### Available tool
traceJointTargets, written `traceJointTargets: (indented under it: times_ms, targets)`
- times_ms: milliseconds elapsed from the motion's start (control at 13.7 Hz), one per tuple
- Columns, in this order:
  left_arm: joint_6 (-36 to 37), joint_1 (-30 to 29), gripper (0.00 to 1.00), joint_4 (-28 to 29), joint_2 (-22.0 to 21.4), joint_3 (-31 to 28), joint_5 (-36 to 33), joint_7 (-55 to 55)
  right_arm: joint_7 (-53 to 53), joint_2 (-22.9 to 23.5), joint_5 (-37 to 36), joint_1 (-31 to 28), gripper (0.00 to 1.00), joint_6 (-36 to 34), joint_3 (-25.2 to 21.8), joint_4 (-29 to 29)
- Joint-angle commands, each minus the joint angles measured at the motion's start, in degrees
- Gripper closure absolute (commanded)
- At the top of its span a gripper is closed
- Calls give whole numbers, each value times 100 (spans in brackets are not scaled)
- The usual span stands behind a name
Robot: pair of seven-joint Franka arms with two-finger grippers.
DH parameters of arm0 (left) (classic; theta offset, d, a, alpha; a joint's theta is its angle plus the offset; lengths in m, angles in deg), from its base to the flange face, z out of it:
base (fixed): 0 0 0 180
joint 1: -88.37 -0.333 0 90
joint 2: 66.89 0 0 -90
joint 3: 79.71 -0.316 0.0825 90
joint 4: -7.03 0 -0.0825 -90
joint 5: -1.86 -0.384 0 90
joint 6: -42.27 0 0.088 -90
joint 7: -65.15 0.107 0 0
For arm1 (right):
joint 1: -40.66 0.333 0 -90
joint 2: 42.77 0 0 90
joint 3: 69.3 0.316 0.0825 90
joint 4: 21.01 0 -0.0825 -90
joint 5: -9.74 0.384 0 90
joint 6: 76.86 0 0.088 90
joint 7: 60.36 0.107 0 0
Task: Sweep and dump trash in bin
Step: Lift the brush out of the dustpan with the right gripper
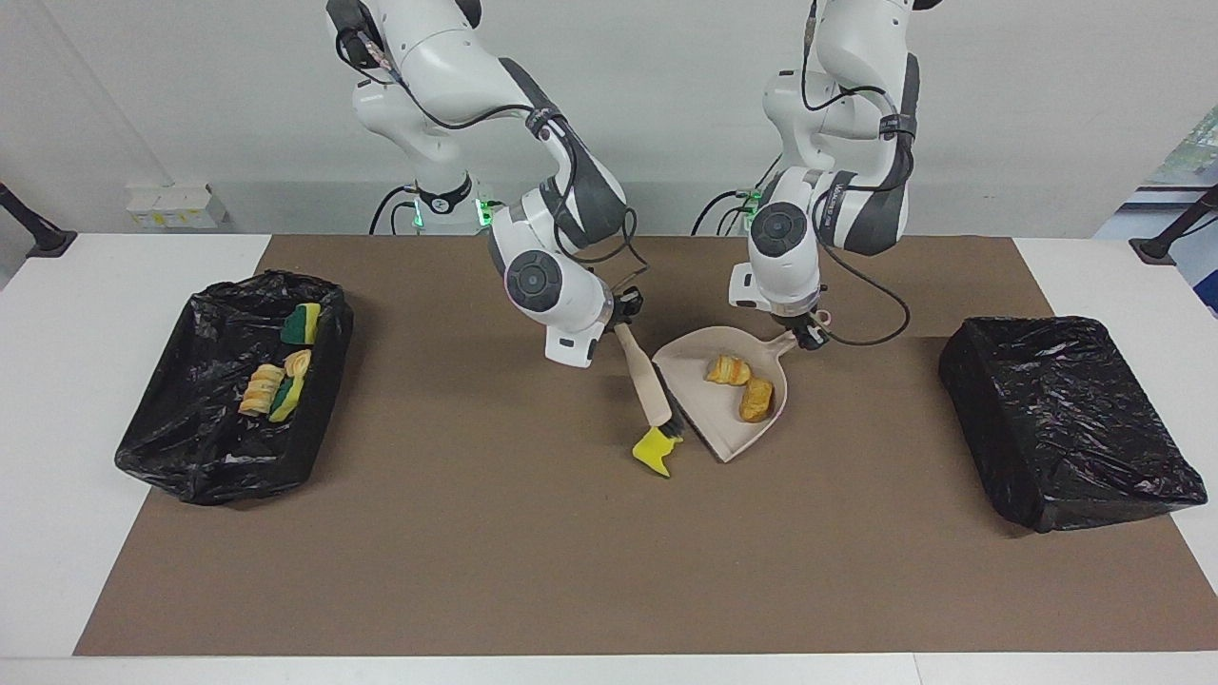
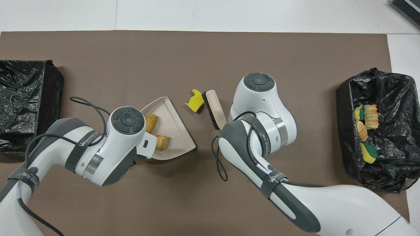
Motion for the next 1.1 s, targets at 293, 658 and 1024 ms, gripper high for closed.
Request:
traceJointTargets:
  times_ms: [293, 658, 1024]
  targets:
    - [100, -55, 100, 192, -129, -13, -94, -57, 418, 731, -946, -164, 100, -984, 51, 1277]
    - [301, -108, 100, -35, -41, -13, -120, -57, 1271, 1242, -1211, 170, 100, -1065, 86, 1798]
    - [942, 41, 100, -651, 310, -4, -498, -48, 1439, 1234, -973, 679, 100, -985, 121, 1702]
